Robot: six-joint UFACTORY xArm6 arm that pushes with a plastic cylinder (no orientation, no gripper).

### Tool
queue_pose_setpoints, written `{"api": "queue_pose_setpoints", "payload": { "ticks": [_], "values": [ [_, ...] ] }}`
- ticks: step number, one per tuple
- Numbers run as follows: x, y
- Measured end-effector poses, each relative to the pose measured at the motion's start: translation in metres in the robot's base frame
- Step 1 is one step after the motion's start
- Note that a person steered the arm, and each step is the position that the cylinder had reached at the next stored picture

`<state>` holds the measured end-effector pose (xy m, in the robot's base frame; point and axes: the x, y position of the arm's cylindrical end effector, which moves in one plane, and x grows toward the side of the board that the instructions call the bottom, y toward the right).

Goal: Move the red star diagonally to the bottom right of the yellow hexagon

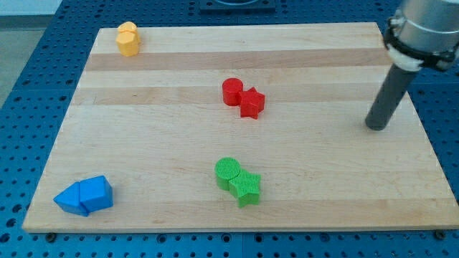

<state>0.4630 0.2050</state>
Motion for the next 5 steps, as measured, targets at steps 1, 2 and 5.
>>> {"api": "queue_pose_setpoints", "payload": {
  "ticks": [1,2,5],
  "values": [
    [0.000,-0.055],
    [-0.001,-0.107],
    [-0.033,-0.161]
  ]
}}
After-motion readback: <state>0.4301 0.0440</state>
